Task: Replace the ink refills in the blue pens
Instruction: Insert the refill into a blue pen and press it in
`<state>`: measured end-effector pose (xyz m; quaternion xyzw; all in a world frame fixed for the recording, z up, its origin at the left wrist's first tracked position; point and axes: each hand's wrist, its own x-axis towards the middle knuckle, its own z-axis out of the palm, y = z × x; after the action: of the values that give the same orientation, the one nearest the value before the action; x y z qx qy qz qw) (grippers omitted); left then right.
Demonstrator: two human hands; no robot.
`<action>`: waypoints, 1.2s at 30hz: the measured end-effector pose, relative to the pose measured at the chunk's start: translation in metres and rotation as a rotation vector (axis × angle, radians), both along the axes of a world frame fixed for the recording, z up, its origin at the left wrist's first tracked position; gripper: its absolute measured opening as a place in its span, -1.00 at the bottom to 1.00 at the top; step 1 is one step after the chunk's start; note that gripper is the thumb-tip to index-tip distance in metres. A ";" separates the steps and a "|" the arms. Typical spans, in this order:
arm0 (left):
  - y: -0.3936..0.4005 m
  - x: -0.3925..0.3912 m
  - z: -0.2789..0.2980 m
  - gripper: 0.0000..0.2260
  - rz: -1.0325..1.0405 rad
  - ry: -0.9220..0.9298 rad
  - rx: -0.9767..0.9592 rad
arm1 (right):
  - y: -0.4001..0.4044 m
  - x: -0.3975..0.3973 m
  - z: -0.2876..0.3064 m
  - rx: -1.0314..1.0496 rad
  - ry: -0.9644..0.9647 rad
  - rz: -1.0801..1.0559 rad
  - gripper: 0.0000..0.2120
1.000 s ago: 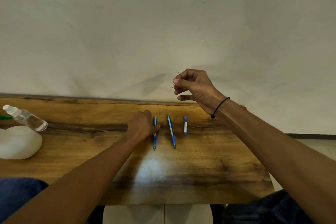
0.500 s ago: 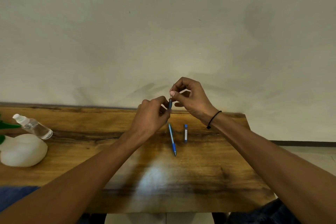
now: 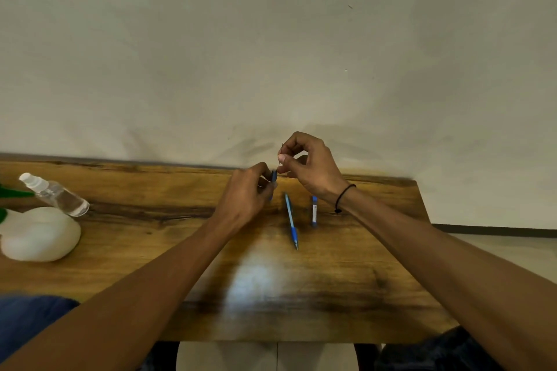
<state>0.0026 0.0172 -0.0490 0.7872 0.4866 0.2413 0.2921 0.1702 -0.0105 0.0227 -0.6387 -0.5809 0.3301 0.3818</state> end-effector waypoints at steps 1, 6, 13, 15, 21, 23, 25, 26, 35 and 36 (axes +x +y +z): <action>0.000 0.000 0.000 -0.90 0.000 -0.003 0.002 | 0.001 0.000 -0.001 0.002 -0.002 0.001 -0.96; -0.002 0.000 0.000 -0.90 0.005 -0.014 0.007 | 0.002 0.000 -0.004 0.018 -0.009 0.005 -0.96; -0.001 0.002 -0.002 -0.88 0.011 -0.018 0.005 | 0.004 0.000 -0.008 0.045 -0.038 0.017 -0.93; -0.001 0.002 -0.003 -0.89 0.014 -0.020 0.003 | 0.004 0.000 -0.009 0.049 -0.043 0.018 -0.93; -0.001 0.001 -0.003 -0.90 0.009 -0.024 -0.002 | 0.003 0.000 -0.011 0.053 -0.035 0.024 -0.96; -0.001 0.001 -0.003 -0.90 0.008 -0.020 -0.006 | 0.003 0.000 -0.012 0.053 -0.042 0.026 -0.96; -0.001 0.001 -0.003 -0.90 0.008 -0.020 -0.006 | 0.003 0.001 -0.013 0.053 -0.046 0.027 -0.97; -0.001 0.002 -0.002 -0.90 0.009 -0.019 -0.006 | 0.003 0.001 -0.013 0.054 -0.046 0.026 -0.97; -0.003 0.002 -0.001 -0.90 0.021 -0.011 -0.026 | 0.002 0.002 -0.014 0.010 -0.028 0.010 -0.94; -0.003 0.003 -0.001 -0.89 0.023 -0.008 -0.028 | 0.002 0.003 -0.014 0.003 -0.019 0.005 -0.95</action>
<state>0.0054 0.0142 -0.0496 0.7764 0.4978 0.2410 0.3023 0.1729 -0.0083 0.0090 -0.6397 -0.5865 0.3242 0.3766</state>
